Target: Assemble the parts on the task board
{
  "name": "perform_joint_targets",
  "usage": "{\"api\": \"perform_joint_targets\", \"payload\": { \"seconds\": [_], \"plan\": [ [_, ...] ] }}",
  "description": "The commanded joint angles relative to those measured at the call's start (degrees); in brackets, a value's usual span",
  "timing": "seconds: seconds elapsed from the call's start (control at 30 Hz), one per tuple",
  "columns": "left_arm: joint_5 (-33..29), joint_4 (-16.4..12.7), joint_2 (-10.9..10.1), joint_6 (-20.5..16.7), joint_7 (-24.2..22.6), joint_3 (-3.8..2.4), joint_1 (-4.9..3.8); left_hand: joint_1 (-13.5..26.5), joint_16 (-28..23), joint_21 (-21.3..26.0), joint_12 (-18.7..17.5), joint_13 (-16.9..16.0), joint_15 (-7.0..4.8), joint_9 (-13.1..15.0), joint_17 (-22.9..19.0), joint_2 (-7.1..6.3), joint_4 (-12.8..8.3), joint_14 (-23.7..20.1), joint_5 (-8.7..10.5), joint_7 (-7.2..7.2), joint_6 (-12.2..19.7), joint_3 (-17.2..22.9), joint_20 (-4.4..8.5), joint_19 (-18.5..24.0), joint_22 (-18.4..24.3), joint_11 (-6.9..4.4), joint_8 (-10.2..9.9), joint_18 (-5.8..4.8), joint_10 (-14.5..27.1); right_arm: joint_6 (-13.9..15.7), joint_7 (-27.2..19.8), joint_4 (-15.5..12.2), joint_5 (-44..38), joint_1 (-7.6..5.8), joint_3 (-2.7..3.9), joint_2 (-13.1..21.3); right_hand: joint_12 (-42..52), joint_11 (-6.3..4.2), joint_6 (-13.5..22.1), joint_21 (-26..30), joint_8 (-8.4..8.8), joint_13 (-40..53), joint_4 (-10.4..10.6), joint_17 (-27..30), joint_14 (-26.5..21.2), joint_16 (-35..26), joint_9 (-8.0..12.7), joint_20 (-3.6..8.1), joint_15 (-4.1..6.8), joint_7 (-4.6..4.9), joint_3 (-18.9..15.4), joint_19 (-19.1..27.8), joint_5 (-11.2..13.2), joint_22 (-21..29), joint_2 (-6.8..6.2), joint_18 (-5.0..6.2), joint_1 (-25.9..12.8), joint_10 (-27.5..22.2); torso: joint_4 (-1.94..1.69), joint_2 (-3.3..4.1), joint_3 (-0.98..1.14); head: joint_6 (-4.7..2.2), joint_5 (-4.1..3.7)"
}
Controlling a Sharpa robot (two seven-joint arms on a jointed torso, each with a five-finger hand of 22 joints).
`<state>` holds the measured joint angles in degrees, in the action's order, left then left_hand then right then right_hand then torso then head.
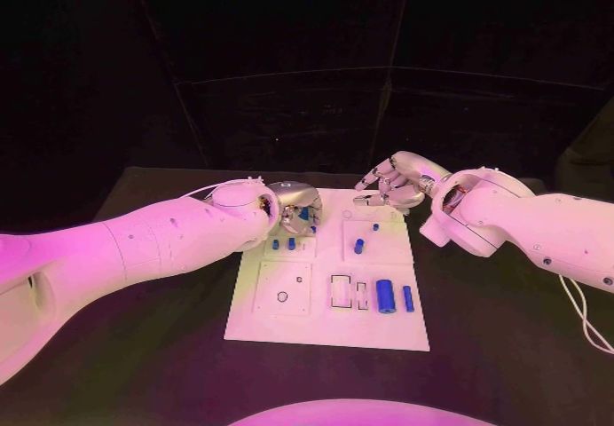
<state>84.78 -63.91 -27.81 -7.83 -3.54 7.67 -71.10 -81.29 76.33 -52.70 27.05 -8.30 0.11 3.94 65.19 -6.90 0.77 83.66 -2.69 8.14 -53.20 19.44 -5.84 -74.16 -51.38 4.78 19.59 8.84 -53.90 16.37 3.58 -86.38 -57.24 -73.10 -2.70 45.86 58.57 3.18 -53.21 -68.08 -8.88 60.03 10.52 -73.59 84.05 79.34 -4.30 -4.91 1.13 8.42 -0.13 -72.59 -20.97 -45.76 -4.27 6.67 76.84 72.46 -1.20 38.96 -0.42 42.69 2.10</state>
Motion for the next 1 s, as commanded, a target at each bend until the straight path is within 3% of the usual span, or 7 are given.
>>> {"api": "perform_joint_targets", "payload": {
  "seconds": [0.03, 1.0],
  "plan": [
    [1.23, 0.07, 0.17, 2.31, 0.77, -0.04, -0.06, 0.39, 0.32, -0.59, -0.24, 0.20, -0.09, -0.10, -0.09, 0.46, -0.04, 0.42, -0.14, -0.08, -0.71, 0.54, -0.02, -0.55, -0.58, -0.08, -0.23, -0.49, -0.88, -0.32, -0.45, -0.02, 0.11, -0.10, 0.03, -0.06, 0.36, -0.08, 0.42, 0.35, -0.20, -0.09, 0.19, -0.07, 2.48, -0.31, 0.03, 0.26, 0.23, -0.17, -0.30, -0.18, -0.36, 0.03, 0.49, 1.01, -0.03, -0.41, -0.03, -0.04, -0.03, 0.07, 0.04],
    [2.06, 2.91, 2.32, 4.99, 1.87, -0.05, 0.11, 0.44, 1.58, -4.54, -2.64, 2.94, -0.59, -0.15, -0.11, 1.81, -2.61, 0.59, -0.09, -0.23, -3.87, 7.04, 0.44, -0.48, -5.14, -0.67, -3.29, -0.98, -5.59, -0.35, -0.47, -0.01, 0.10, -0.10, 0.03, -0.25, 0.43, -0.08, 0.41, 0.36, -0.23, -0.05, 0.22, -0.10, 2.48, -0.30, 0.02, 0.26, 0.24, -0.18, -0.34, -0.19, -0.53, 0.03, 0.53, 1.01, 0.04, -0.39, 0.01, -0.04, -0.01, 0.09, -0.07]
  ]
}}
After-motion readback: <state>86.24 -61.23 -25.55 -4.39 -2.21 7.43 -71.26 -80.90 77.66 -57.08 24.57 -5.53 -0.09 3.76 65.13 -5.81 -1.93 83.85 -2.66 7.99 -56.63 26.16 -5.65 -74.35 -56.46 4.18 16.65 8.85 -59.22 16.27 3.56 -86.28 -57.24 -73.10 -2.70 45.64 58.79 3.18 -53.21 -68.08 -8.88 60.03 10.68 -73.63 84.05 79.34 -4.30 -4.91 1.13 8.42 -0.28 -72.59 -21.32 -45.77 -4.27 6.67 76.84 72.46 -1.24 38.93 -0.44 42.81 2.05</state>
